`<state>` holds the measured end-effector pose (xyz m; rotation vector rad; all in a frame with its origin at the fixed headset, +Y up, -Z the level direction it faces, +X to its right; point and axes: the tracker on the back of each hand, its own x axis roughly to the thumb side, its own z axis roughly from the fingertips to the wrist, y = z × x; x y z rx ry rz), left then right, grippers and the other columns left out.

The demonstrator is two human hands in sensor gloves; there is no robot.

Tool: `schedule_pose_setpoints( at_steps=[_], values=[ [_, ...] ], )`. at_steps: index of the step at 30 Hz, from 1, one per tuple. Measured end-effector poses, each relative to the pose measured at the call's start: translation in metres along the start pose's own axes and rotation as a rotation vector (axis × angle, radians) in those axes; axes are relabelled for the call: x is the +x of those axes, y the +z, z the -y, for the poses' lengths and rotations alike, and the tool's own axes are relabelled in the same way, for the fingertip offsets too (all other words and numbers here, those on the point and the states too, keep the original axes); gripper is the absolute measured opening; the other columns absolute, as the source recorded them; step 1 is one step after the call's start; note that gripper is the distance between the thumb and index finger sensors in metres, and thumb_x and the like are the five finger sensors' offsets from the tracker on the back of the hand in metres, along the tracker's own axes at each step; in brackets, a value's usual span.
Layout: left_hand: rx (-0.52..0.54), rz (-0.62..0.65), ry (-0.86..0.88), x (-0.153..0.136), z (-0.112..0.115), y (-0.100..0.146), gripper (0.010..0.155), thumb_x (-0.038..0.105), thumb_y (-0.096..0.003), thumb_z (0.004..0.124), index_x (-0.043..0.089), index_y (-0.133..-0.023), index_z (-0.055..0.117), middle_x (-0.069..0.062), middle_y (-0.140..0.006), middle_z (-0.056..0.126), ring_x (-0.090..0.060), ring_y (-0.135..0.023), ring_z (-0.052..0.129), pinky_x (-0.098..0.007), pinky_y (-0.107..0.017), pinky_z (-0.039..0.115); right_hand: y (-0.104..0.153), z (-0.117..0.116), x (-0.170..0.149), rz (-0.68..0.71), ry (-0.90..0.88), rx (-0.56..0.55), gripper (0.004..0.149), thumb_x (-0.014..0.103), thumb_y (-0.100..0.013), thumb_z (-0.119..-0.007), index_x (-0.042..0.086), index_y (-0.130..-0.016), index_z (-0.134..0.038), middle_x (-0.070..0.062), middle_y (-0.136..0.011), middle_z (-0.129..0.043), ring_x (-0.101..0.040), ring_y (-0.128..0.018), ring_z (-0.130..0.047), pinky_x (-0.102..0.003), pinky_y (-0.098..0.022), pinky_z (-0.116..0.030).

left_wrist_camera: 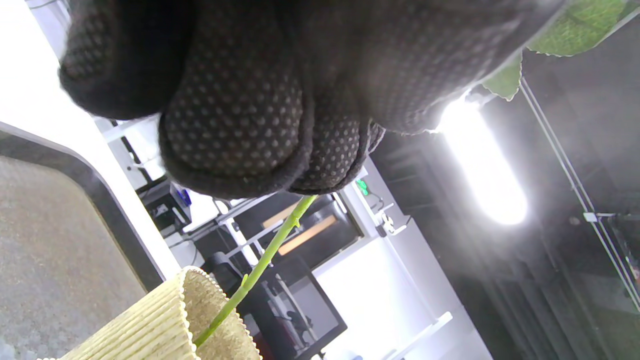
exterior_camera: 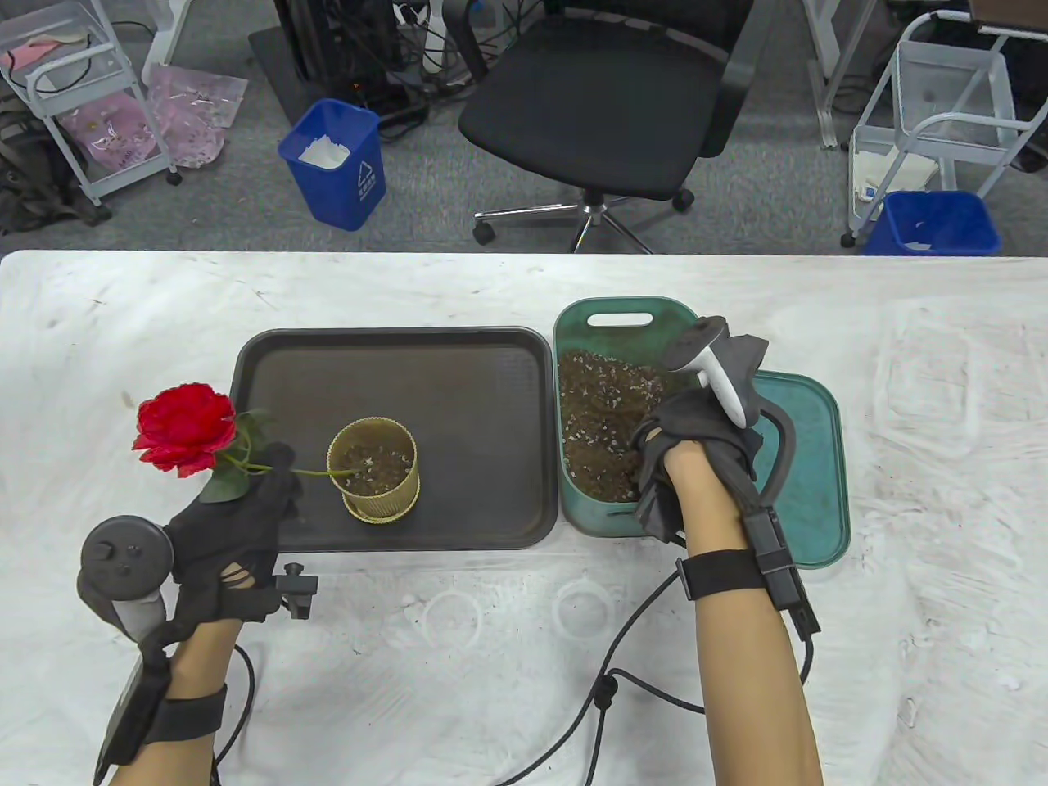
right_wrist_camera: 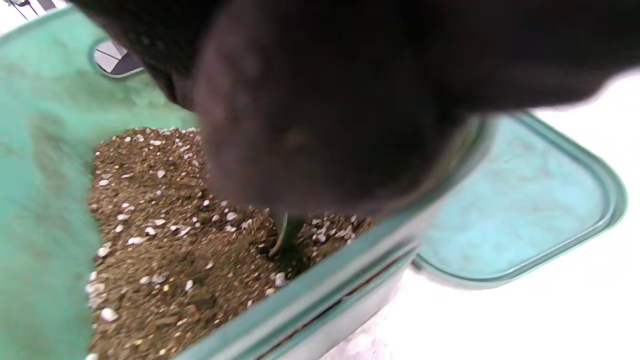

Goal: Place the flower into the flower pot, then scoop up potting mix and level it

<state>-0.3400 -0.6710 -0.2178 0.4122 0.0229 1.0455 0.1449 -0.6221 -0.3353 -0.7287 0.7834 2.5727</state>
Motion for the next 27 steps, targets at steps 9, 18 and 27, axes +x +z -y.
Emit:
schedule_pose_setpoints(
  at_steps=[9, 18, 27],
  values=[
    [0.003, 0.0, -0.003, 0.001, -0.001, 0.0, 0.043, 0.044, -0.0394, 0.089, 0.024, -0.077, 0.096, 0.005, -0.058, 0.107, -0.017, -0.031, 0.112, -0.036, -0.032, 0.094, -0.016, -0.005, -0.009, 0.07, -0.266, 0.123, 0.053, 0.035, -0.043, -0.078, 0.0, -0.082, -0.08, -0.013, -0.047, -0.103, -0.02, -0.01, -0.105, -0.032, 0.0, -0.092],
    [-0.001, 0.003, -0.002, 0.001, 0.0, 0.0, 0.043, 0.044, -0.0396, 0.089, 0.024, -0.077, 0.095, 0.005, -0.059, 0.107, -0.017, -0.031, 0.112, -0.036, -0.032, 0.094, -0.032, -0.023, 0.001, 0.092, -0.48, 0.171, 0.053, 0.034, -0.043, -0.077, -0.001, -0.083, -0.078, -0.013, -0.051, -0.102, -0.021, -0.014, -0.107, -0.033, -0.003, -0.093],
    [-0.002, 0.003, -0.002, 0.001, 0.0, 0.0, 0.043, 0.045, -0.0395, 0.089, 0.024, -0.077, 0.096, 0.004, -0.058, 0.107, -0.017, -0.031, 0.112, -0.036, -0.032, 0.094, -0.037, -0.031, -0.002, 0.107, -0.569, 0.226, 0.055, 0.03, -0.041, -0.072, 0.0, -0.087, -0.07, -0.013, -0.059, -0.098, -0.025, -0.024, -0.108, -0.036, -0.01, -0.096]
  ],
)
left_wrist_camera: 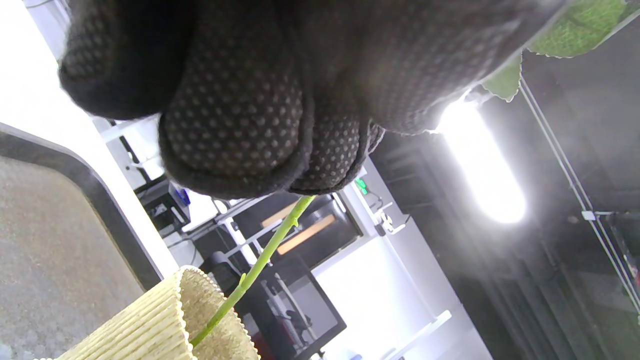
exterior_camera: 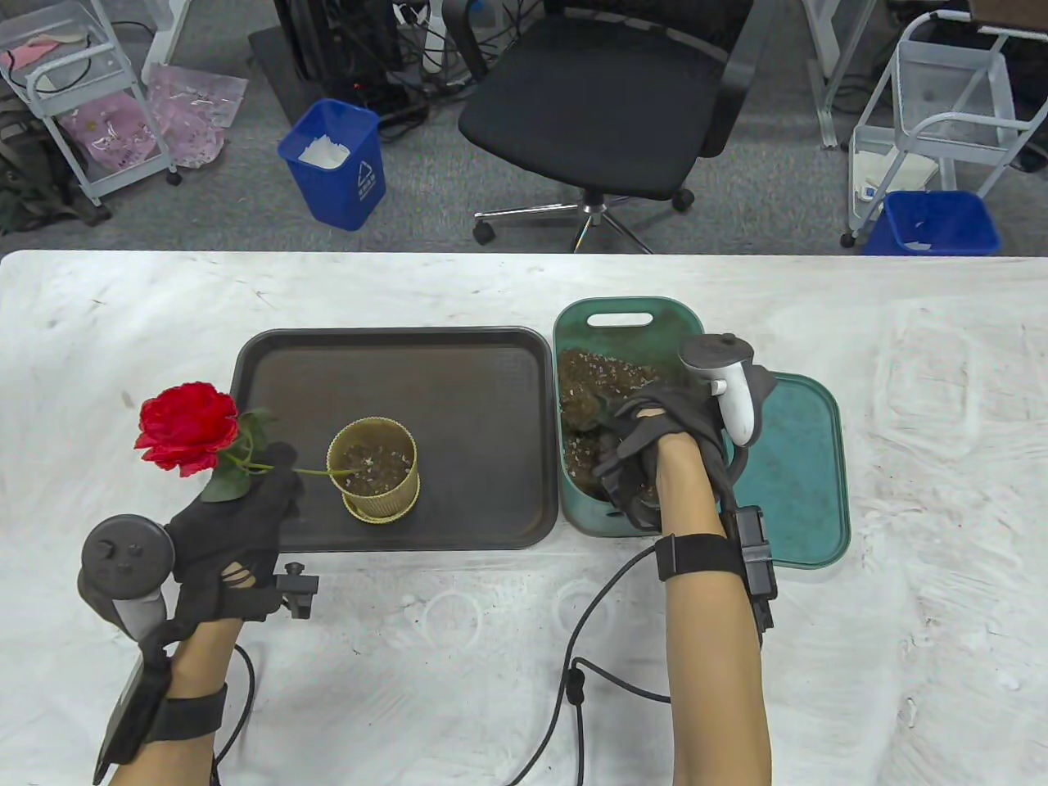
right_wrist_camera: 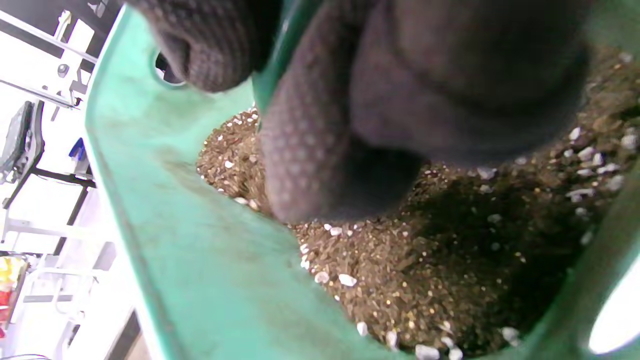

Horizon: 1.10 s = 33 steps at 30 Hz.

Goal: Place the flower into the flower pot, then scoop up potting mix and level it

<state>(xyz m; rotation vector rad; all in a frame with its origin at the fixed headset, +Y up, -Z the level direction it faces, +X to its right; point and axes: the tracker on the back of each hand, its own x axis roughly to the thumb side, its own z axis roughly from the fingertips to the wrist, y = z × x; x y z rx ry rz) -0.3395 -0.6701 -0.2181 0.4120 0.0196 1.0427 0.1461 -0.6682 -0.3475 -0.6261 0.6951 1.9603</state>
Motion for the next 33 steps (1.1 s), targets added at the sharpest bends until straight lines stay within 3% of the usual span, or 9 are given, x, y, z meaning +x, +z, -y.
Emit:
schedule_pose_setpoints(
  at_steps=[6, 10, 22, 27, 33],
  values=[
    [-0.002, 0.006, -0.004, 0.001, 0.001, 0.001, 0.043, 0.045, -0.0395, 0.089, 0.024, -0.077, 0.095, 0.004, -0.059, 0.107, -0.017, -0.031, 0.112, -0.036, -0.032, 0.094, 0.008, 0.007, -0.014, 0.036, -0.188, 0.032, 0.054, 0.029, -0.041, -0.071, 0.0, -0.087, -0.07, -0.014, -0.06, -0.097, -0.026, -0.025, -0.109, -0.037, -0.01, -0.097],
    [0.0, -0.001, 0.004, 0.001, 0.001, 0.001, 0.043, 0.044, -0.0396, 0.089, 0.024, -0.077, 0.096, 0.004, -0.058, 0.107, -0.018, -0.031, 0.112, -0.036, -0.032, 0.094, 0.017, 0.011, -0.015, 0.073, -0.276, -0.011, 0.053, 0.029, -0.041, -0.07, 0.001, -0.087, -0.069, -0.014, -0.061, -0.097, -0.027, -0.026, -0.109, -0.038, -0.012, -0.097],
    [0.005, -0.009, 0.007, 0.001, -0.001, 0.002, 0.043, 0.045, -0.0396, 0.089, 0.024, -0.077, 0.095, 0.004, -0.059, 0.107, -0.017, -0.031, 0.112, -0.036, -0.032, 0.094, 0.055, 0.027, -0.008, 0.205, -0.34, -0.062, 0.053, 0.03, -0.041, -0.071, 0.001, -0.086, -0.071, -0.015, -0.059, -0.098, -0.026, -0.025, -0.109, -0.037, -0.01, -0.097],
    [0.002, -0.006, 0.006, 0.001, 0.0, 0.001, 0.043, 0.045, -0.0396, 0.089, 0.024, -0.077, 0.095, 0.004, -0.058, 0.107, -0.017, -0.031, 0.112, -0.036, -0.032, 0.094, 0.07, 0.014, 0.001, 0.27, -0.294, -0.008, 0.053, 0.031, -0.042, -0.072, 0.0, -0.085, -0.072, -0.015, -0.058, -0.099, -0.026, -0.023, -0.11, -0.036, -0.009, -0.097],
    [0.0, -0.004, 0.006, 0.001, -0.001, 0.001, 0.043, 0.045, -0.0396, 0.089, 0.024, -0.077, 0.095, 0.004, -0.059, 0.107, -0.017, -0.031, 0.112, -0.036, -0.032, 0.094, 0.083, -0.027, 0.014, 0.359, -0.228, 0.137, 0.053, 0.031, -0.042, -0.072, 0.0, -0.085, -0.072, -0.016, -0.058, -0.099, -0.025, -0.022, -0.11, -0.036, -0.008, -0.098]
  ],
)
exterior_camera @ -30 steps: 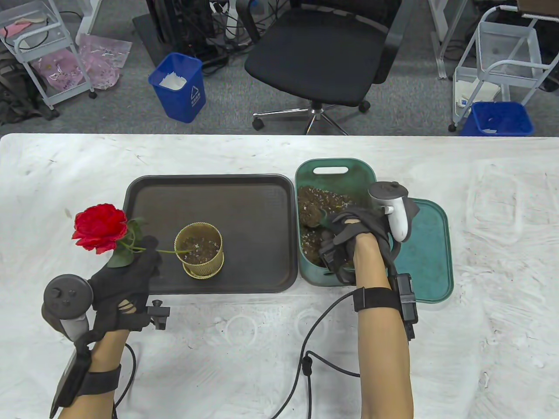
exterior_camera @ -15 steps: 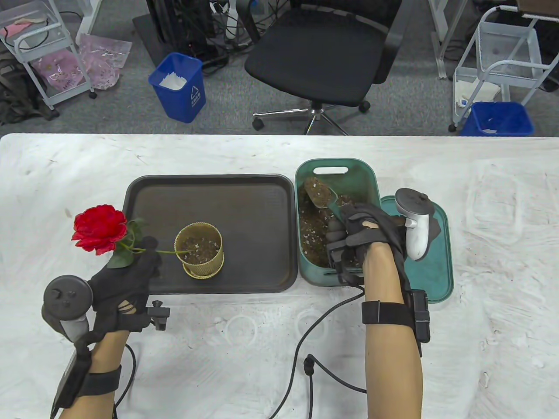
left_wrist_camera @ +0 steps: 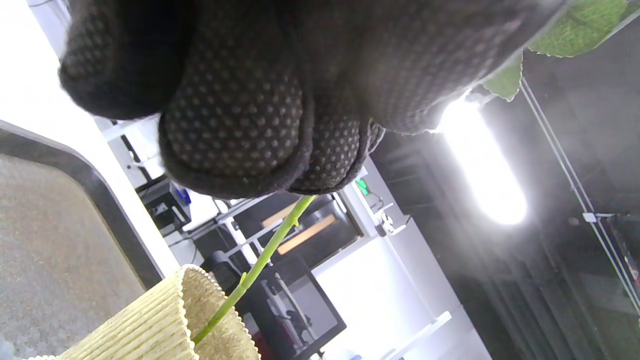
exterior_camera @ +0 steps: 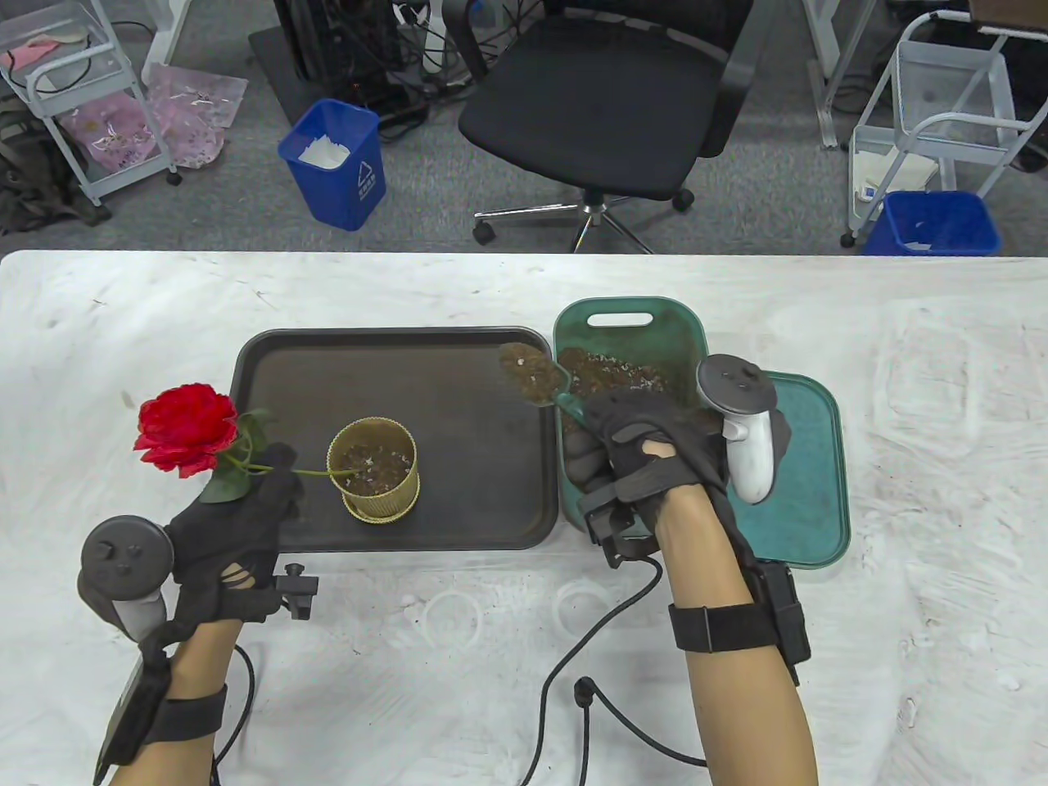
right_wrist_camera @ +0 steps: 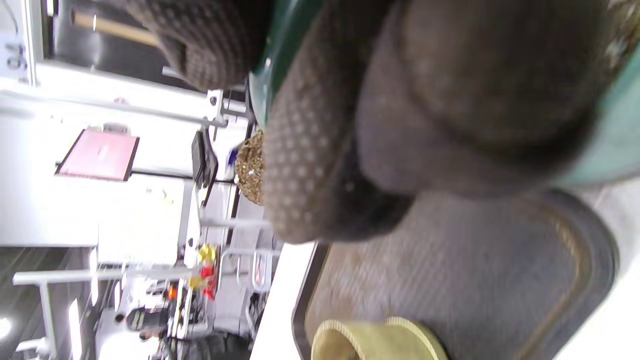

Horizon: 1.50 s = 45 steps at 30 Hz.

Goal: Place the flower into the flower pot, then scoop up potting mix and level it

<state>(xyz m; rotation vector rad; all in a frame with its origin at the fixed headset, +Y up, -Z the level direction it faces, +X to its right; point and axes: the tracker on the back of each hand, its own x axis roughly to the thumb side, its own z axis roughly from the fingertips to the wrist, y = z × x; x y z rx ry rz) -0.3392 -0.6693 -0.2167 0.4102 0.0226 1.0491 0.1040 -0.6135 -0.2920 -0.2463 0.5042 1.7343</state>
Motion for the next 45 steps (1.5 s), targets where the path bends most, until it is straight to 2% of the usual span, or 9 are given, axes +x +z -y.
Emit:
schedule_pose_setpoints(
  at_steps=[9, 17, 19, 25, 28, 31, 39, 45],
  values=[
    [-0.002, 0.002, 0.0, 0.0, 0.0, 0.0, 0.043, 0.044, -0.0396, 0.089, 0.024, -0.077, 0.096, 0.004, -0.059, 0.107, -0.017, -0.031, 0.112, -0.036, -0.032, 0.094, -0.014, -0.077, -0.009, 0.013, 0.073, 0.187, 0.053, 0.032, -0.043, -0.073, 0.0, -0.085, -0.072, -0.016, -0.058, -0.099, -0.025, -0.023, -0.111, -0.035, -0.008, -0.098],
    [-0.005, 0.007, -0.003, 0.0, 0.001, 0.0, 0.043, 0.045, -0.0396, 0.089, 0.024, -0.077, 0.095, 0.004, -0.059, 0.107, -0.017, -0.031, 0.112, -0.036, -0.032, 0.094, -0.028, -0.12, -0.022, 0.019, 0.227, 0.175, 0.053, 0.032, -0.043, -0.074, 0.0, -0.086, -0.071, -0.016, -0.059, -0.099, -0.027, -0.024, -0.11, -0.037, -0.009, -0.098],
    [-0.003, 0.006, -0.004, 0.0, 0.001, 0.0, 0.043, 0.044, -0.0396, 0.089, 0.024, -0.077, 0.095, 0.004, -0.058, 0.107, -0.017, -0.031, 0.112, -0.036, -0.032, 0.094, -0.026, -0.129, -0.02, 0.06, 0.328, 0.136, 0.054, 0.032, -0.043, -0.074, 0.0, -0.086, -0.071, -0.016, -0.059, -0.099, -0.026, -0.024, -0.11, -0.036, -0.01, -0.098],
    [-0.005, 0.007, -0.003, 0.0, 0.001, 0.0, 0.043, 0.045, -0.0395, 0.089, 0.024, -0.077, 0.096, 0.004, -0.059, 0.107, -0.017, -0.031, 0.112, -0.036, -0.032, 0.094, -0.016, -0.147, -0.013, 0.184, 0.473, 0.01, 0.054, 0.032, -0.042, -0.078, 0.001, -0.085, -0.072, -0.016, -0.059, -0.099, -0.027, -0.024, -0.11, -0.037, -0.01, -0.098],
    [-0.006, 0.009, -0.003, 0.0, 0.002, 0.0, 0.043, 0.045, -0.0396, 0.089, 0.024, -0.077, 0.096, 0.004, -0.058, 0.107, -0.017, -0.031, 0.112, -0.036, -0.032, 0.094, -0.008, -0.156, -0.009, 0.266, 0.62, -0.06, 0.054, 0.032, -0.042, -0.079, 0.002, -0.085, -0.073, -0.016, -0.059, -0.099, -0.028, -0.025, -0.11, -0.038, -0.01, -0.097],
    [-0.005, 0.01, -0.006, 0.0, 0.001, 0.0, 0.043, 0.044, -0.0395, 0.09, 0.024, -0.077, 0.095, 0.004, -0.059, 0.107, -0.017, -0.031, 0.112, -0.036, -0.032, 0.094, 0.002, -0.166, -0.007, 0.393, 0.79, -0.172, 0.054, 0.033, -0.04, -0.082, 0.003, -0.085, -0.074, -0.015, -0.059, -0.1, -0.027, -0.025, -0.111, -0.038, -0.01, -0.098],
    [-0.005, 0.012, -0.007, 0.0, 0.002, 0.001, 0.043, 0.044, -0.0396, 0.089, 0.024, -0.077, 0.095, 0.004, -0.059, 0.107, -0.017, -0.031, 0.112, -0.036, -0.032, 0.094, 0.02, -0.191, -0.013, 0.654, 1.098, -0.346, 0.054, 0.032, -0.039, -0.085, 0.005, -0.084, -0.076, -0.013, -0.059, -0.101, -0.027, -0.025, -0.11, -0.039, -0.011, -0.097],
    [-0.006, 0.013, -0.008, 0.0, 0.002, 0.001, 0.043, 0.044, -0.0395, 0.09, 0.024, -0.077, 0.095, 0.004, -0.059, 0.107, -0.017, -0.031, 0.112, -0.036, -0.032, 0.094, 0.024, -0.193, -0.011, 0.724, 1.165, -0.403, 0.054, 0.032, -0.038, -0.084, 0.006, -0.084, -0.076, -0.013, -0.059, -0.101, -0.027, -0.026, -0.11, -0.039, -0.011, -0.097]
  ],
)
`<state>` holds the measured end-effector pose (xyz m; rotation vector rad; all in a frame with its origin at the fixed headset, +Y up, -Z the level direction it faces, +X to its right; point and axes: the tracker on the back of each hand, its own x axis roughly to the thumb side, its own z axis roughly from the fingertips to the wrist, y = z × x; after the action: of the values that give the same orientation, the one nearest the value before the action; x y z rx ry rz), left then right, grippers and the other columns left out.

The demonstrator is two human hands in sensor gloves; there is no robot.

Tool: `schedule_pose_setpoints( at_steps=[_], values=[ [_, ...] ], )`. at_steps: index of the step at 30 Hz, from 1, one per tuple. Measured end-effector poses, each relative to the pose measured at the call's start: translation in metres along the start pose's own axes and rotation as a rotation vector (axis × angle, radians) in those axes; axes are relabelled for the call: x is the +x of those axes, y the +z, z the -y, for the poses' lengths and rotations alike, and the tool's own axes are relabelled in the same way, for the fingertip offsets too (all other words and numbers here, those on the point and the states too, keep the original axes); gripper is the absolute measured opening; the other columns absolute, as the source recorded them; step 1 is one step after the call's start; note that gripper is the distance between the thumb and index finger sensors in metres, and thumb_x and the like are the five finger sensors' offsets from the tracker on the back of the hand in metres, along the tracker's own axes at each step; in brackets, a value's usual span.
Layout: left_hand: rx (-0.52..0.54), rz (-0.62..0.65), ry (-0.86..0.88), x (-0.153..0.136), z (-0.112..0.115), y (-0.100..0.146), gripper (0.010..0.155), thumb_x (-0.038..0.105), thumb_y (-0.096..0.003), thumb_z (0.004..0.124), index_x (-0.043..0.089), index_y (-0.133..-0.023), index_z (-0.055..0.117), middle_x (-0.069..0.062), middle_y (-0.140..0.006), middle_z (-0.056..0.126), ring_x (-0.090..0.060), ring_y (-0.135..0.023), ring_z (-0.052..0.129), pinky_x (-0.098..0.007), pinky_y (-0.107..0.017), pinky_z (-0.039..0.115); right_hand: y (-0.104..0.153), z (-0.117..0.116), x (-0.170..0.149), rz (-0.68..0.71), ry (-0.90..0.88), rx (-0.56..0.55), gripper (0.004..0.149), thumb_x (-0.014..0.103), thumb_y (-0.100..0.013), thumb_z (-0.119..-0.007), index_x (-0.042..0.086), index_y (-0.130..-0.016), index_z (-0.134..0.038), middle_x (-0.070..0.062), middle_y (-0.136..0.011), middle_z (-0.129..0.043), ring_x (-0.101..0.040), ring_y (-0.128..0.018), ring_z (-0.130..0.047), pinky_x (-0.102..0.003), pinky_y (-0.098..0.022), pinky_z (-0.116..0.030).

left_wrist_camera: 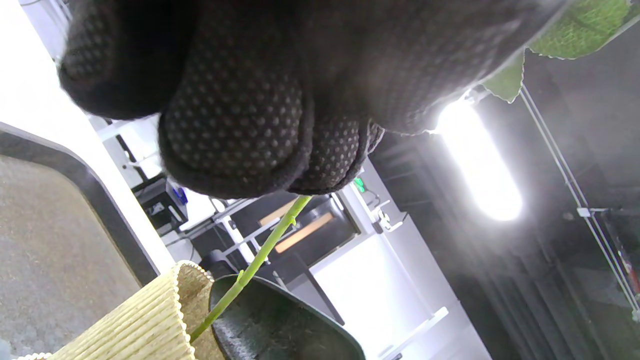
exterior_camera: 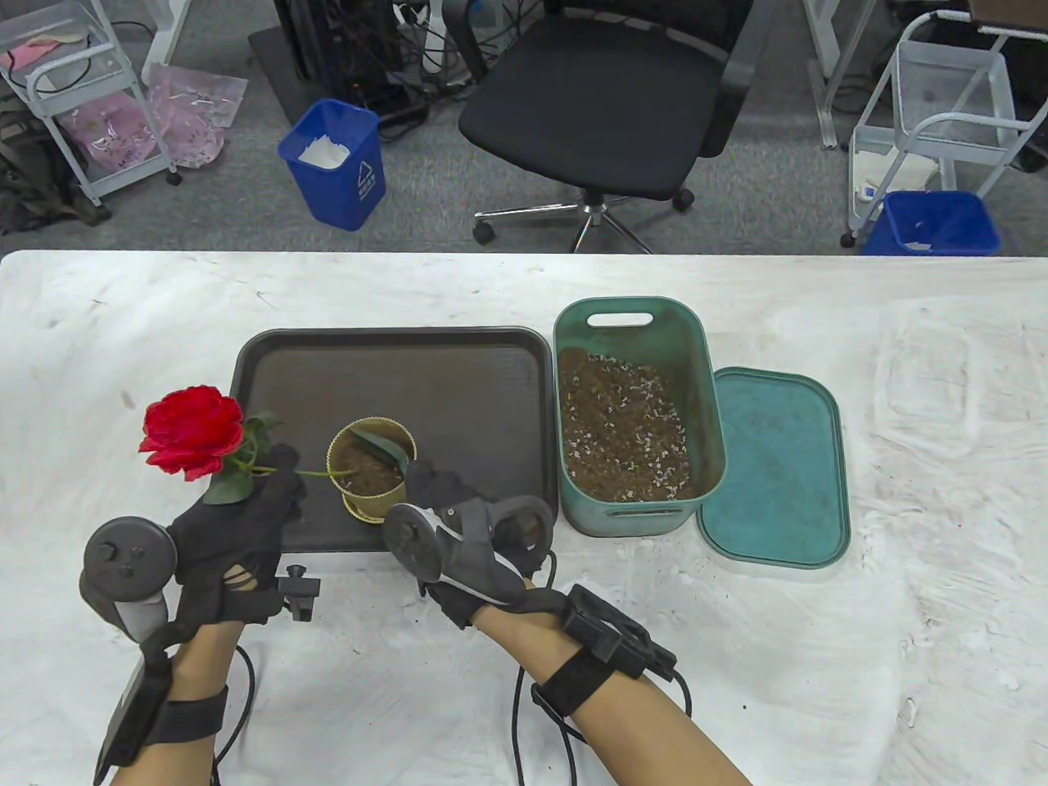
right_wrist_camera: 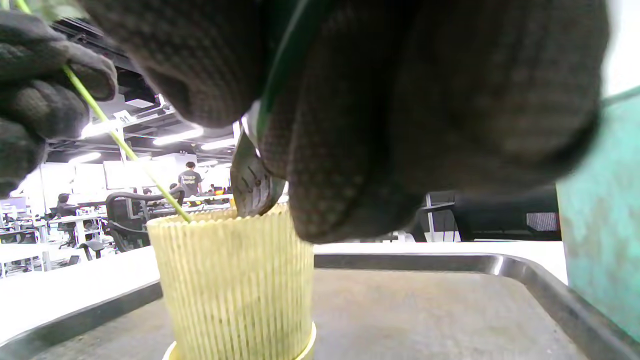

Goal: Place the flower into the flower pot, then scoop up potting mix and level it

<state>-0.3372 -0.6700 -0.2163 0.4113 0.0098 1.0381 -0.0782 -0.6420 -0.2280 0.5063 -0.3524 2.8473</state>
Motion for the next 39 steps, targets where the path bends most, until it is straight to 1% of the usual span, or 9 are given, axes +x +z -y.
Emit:
schedule_pose_setpoints(
  at_steps=[4, 9, 16, 18, 23, 26, 29, 35, 39],
  values=[
    [0.002, -0.003, 0.001, 0.0, 0.0, 0.0, 0.043, 0.044, -0.0395, 0.09, 0.024, -0.077, 0.096, 0.004, -0.058, 0.107, -0.017, -0.031, 0.112, -0.036, -0.032, 0.094, -0.003, 0.015, -0.009, -0.04, -0.052, 0.001, 0.053, 0.032, -0.039, -0.084, 0.006, -0.084, -0.076, -0.013, -0.059, -0.101, -0.027, -0.026, -0.11, -0.04, -0.012, -0.097],
    [0.001, -0.001, -0.001, 0.0, 0.0, 0.0, 0.043, 0.044, -0.0395, 0.089, 0.024, -0.077, 0.095, 0.004, -0.059, 0.107, -0.017, -0.031, 0.112, -0.036, -0.032, 0.094, -0.008, 0.048, -0.034, -0.118, -0.111, -0.03, 0.054, 0.032, -0.039, -0.084, 0.005, -0.084, -0.076, -0.013, -0.058, -0.101, -0.028, -0.025, -0.11, -0.04, -0.012, -0.097],
    [-0.002, 0.003, -0.001, 0.0, 0.0, 0.0, 0.043, 0.044, -0.0395, 0.09, 0.024, -0.077, 0.095, 0.004, -0.058, 0.107, -0.018, -0.031, 0.112, -0.036, -0.032, 0.094, -0.016, 0.107, -0.094, -0.331, -0.2, -0.087, 0.053, 0.033, -0.039, -0.083, 0.005, -0.084, -0.076, -0.013, -0.059, -0.101, -0.027, -0.026, -0.11, -0.04, -0.012, -0.097],
    [-0.002, 0.004, -0.002, 0.0, 0.0, 0.0, 0.043, 0.045, -0.0396, 0.089, 0.024, -0.077, 0.095, 0.005, -0.059, 0.107, -0.017, -0.031, 0.112, -0.036, -0.032, 0.094, -0.017, 0.117, -0.109, -0.386, -0.247, -0.108, 0.053, 0.032, -0.039, -0.084, 0.005, -0.084, -0.076, -0.014, -0.058, -0.1, -0.028, -0.025, -0.11, -0.04, -0.012, -0.096],
    [0.0, 0.003, -0.005, 0.001, 0.0, 0.0, 0.043, 0.045, -0.0395, 0.089, 0.024, -0.077, 0.095, 0.004, -0.059, 0.107, -0.017, -0.031, 0.112, -0.036, -0.032, 0.094, -0.02, 0.137, -0.156, -0.566, -0.286, -0.097, 0.053, 0.033, -0.04, -0.083, 0.004, -0.084, -0.076, -0.014, -0.058, -0.101, -0.028, -0.024, -0.11, -0.039, -0.011, -0.097],
    [-0.002, 0.004, -0.004, 0.001, 0.001, 0.0, 0.043, 0.045, -0.0395, 0.089, 0.024, -0.077, 0.096, 0.004, -0.059, 0.107, -0.017, -0.031, 0.112, -0.036, -0.032, 0.094, -0.023, 0.138, -0.184, -0.677, -0.262, -0.035, 0.053, 0.033, -0.041, -0.082, 0.003, -0.084, -0.076, -0.015, -0.057, -0.101, -0.028, -0.024, -0.11, -0.039, -0.011, -0.097],
    [-0.007, 0.002, 0.004, 0.001, 0.002, 0.0, 0.043, 0.045, -0.0396, 0.089, 0.024, -0.077, 0.095, 0.004, -0.058, 0.107, -0.017, -0.031, 0.112, -0.036, -0.032, 0.094, -0.029, 0.127, -0.209, -0.773, -0.203, 0.091, 0.053, 0.033, -0.041, -0.082, 0.003, -0.084, -0.077, -0.015, -0.057, -0.101, -0.027, -0.022, -0.11, -0.038, -0.009, -0.097],
    [0.003, -0.007, 0.003, -0.001, 0.0, -0.001, 0.043, 0.045, -0.0396, 0.089, 0.024, -0.077, 0.095, 0.004, -0.059, 0.107, -0.017, -0.031, 0.112, -0.036, -0.032, 0.094, -0.049, 0.084, -0.236, -0.86, -0.205, 0.346, 0.053, 0.034, -0.042, -0.081, 0.002, -0.084, -0.077, -0.015, -0.056, -0.101, -0.026, -0.021, -0.11, -0.036, -0.008, -0.097],
    [0.014, -0.015, -0.002, -0.002, -0.002, -0.001, 0.043, 0.045, -0.0395, 0.089, 0.024, -0.077, 0.096, 0.004, -0.058, 0.107, -0.017, -0.031, 0.112, -0.036, -0.032, 0.094, -0.062, 0.059, -0.24, -0.885, -0.189, 0.431, 0.053, 0.034, -0.042, -0.08, 0.003, -0.085, -0.076, -0.016, -0.057, -0.101, -0.026, -0.022, -0.11, -0.036, -0.009, -0.097]
  ],
)
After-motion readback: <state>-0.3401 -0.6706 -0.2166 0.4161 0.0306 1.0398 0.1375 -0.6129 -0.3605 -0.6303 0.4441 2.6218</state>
